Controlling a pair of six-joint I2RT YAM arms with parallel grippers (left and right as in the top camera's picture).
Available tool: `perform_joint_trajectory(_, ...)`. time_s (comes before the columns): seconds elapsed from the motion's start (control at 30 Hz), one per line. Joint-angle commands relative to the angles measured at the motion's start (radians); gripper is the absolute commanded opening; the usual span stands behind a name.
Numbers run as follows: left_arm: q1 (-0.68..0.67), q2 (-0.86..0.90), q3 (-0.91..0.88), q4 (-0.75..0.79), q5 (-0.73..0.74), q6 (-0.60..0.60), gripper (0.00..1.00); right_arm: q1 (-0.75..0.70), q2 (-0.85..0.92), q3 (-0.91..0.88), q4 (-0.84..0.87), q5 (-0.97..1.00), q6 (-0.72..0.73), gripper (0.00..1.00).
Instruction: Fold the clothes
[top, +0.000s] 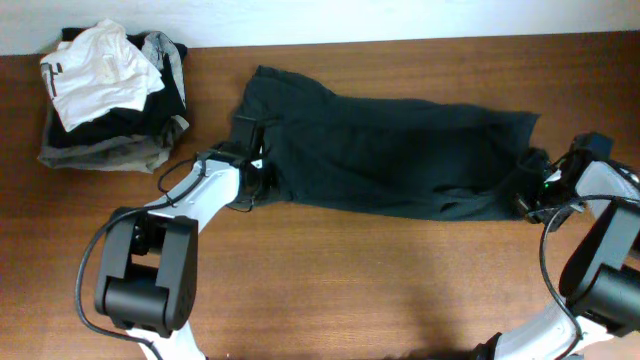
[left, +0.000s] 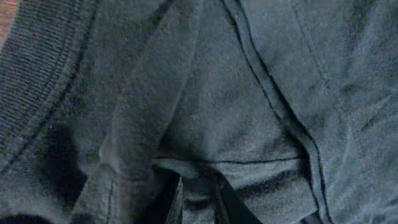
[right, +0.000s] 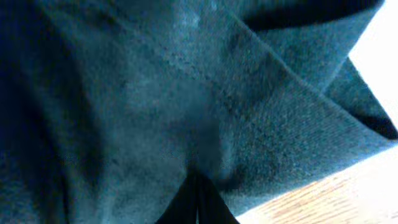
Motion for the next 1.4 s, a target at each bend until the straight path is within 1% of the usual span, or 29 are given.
perform_joint_trajectory(0.0, 0.064, 0.040, -0.004, -0.013, -0.004, 0.008, 0.18, 0.005, 0.074, -0.010, 0.026, 0.016, -0.010, 0.04)
perform_joint_trajectory(0.07, 0.101, 0.040, -0.004, -0.039, -0.066, -0.004, 0.18, 0.004, 0.072, -0.009, 0.023, 0.078, 0.025, 0.04)
perform_joint_trajectory(0.1, 0.123, 0.040, -0.004, -0.087, -0.125, -0.053, 0.18, 0.004, 0.071, -0.009, 0.017, 0.110, 0.042, 0.04)
perform_joint_trajectory(0.13, 0.140, 0.040, -0.004, -0.127, -0.142, -0.063, 0.17, 0.004, 0.069, -0.009, 0.011, 0.127, 0.051, 0.04)
perform_joint_trajectory(0.17, 0.159, 0.040, -0.004, -0.165, -0.142, -0.063, 0.16, 0.004, 0.063, -0.009, 0.010, 0.143, 0.068, 0.04)
perform_joint_trajectory(0.2, 0.172, 0.040, -0.003, -0.190, -0.142, -0.064, 0.11, 0.004, 0.056, -0.009, 0.005, 0.166, 0.090, 0.04)
perform_joint_trajectory(0.23, 0.183, 0.039, -0.001, -0.211, -0.148, -0.074, 0.09, 0.004, 0.042, -0.009, -0.002, 0.193, 0.113, 0.04)
perform_joint_trajectory(0.3, 0.210, 0.039, 0.012, -0.288, -0.230, -0.169, 0.08, 0.004, -0.002, -0.009, -0.030, 0.241, 0.142, 0.04)
perform_joint_trajectory(0.33, 0.230, 0.039, 0.031, -0.325, -0.255, -0.169, 0.08, 0.004, -0.038, -0.009, -0.057, 0.271, 0.153, 0.04)
perform_joint_trajectory(0.4, 0.259, 0.036, 0.079, -0.397, -0.269, -0.169, 0.02, 0.004, -0.084, -0.009, -0.097, 0.288, 0.157, 0.04)
perform_joint_trajectory(0.47, 0.285, 0.013, 0.134, -0.476, -0.270, -0.207, 0.01, 0.004, -0.125, -0.009, -0.137, 0.289, 0.158, 0.04)
perform_joint_trajectory(0.5, 0.289, -0.010, 0.152, -0.501, -0.278, -0.214, 0.01, 0.004, -0.148, -0.009, -0.161, 0.298, 0.180, 0.04)
perform_joint_trajectory(0.57, 0.289, -0.075, 0.163, -0.521, -0.292, -0.222, 0.01, 0.004, -0.186, -0.009, -0.178, 0.315, 0.201, 0.04)
perform_joint_trajectory(0.6, 0.288, -0.128, 0.163, -0.525, -0.288, -0.221, 0.07, 0.004, -0.223, -0.009, -0.181, 0.313, 0.201, 0.04)
perform_joint_trajectory(0.63, 0.284, -0.168, 0.163, -0.526, -0.279, -0.220, 0.20, 0.004, -0.258, -0.009, -0.181, 0.297, 0.196, 0.04)
perform_joint_trajectory(0.67, 0.272, -0.230, 0.163, -0.524, -0.219, -0.202, 0.32, 0.005, -0.314, -0.009, -0.178, 0.208, 0.141, 0.13)
perform_joint_trajectory(0.7, 0.262, -0.254, 0.163, -0.523, -0.172, -0.201, 0.32, 0.005, -0.340, -0.009, -0.177, 0.140, 0.103, 0.24)
perform_joint_trajectory(0.73, 0.238, -0.280, 0.163, -0.525, -0.093, -0.198, 0.33, 0.005, -0.367, -0.009, -0.178, 0.069, 0.067, 0.40)
perform_joint_trajectory(0.77, 0.208, -0.290, 0.163, -0.527, -0.049, -0.198, 0.42, 0.006, -0.391, -0.009, -0.182, 0.008, 0.053, 0.66)
perform_joint_trajectory(0.8, 0.164, -0.292, 0.163, -0.536, -0.005, -0.198, 0.74, 0.006, -0.399, -0.009, -0.186, -0.026, 0.049, 0.84)
perform_joint_trajectory(0.83, 0.112, -0.285, 0.161, -0.552, 0.034, -0.198, 0.93, 0.006, -0.396, -0.009, -0.192, -0.045, 0.038, 0.90)
perform_joint_trajectory(0.87, 0.050, -0.270, 0.155, -0.568, 0.071, -0.203, 0.99, 0.006, -0.389, -0.009, -0.203, -0.043, 0.038, 0.91)
perform_joint_trajectory(0.93, -0.022, -0.238, 0.134, -0.558, 0.087, -0.256, 0.99, 0.006, -0.381, -0.009, -0.218, -0.043, 0.038, 0.91)
perform_joint_trajectory(1.0, -0.064, -0.195, 0.130, -0.526, 0.093, -0.296, 0.99, 0.006, -0.381, -0.009, -0.226, -0.043, 0.038, 0.91)
perform_joint_trajectory(1.07, -0.078, -0.154, 0.130, -0.506, 0.103, -0.318, 0.99, 0.006, -0.381, -0.010, -0.230, -0.043, 0.038, 0.92)
perform_joint_trajectory(1.17, -0.073, -0.082, 0.130, -0.496, 0.103, -0.319, 0.99, 0.006, -0.381, -0.009, -0.233, -0.043, 0.034, 0.91)
perform_joint_trajectory(1.23, -0.070, -0.030, 0.130, -0.481, 0.103, -0.319, 0.99, 0.006, -0.381, -0.009, -0.234, -0.042, -0.014, 0.91)
perform_joint_trajectory(1.3, -0.069, 0.002, 0.130, -0.457, 0.101, -0.318, 0.95, 0.006, -0.381, -0.009, -0.238, -0.039, -0.014, 0.91)
perform_joint_trajectory(1.37, -0.066, 0.024, 0.130, -0.439, 0.095, -0.319, 0.81, 0.006, -0.381, -0.009, -0.241, -0.035, -0.023, 0.91)
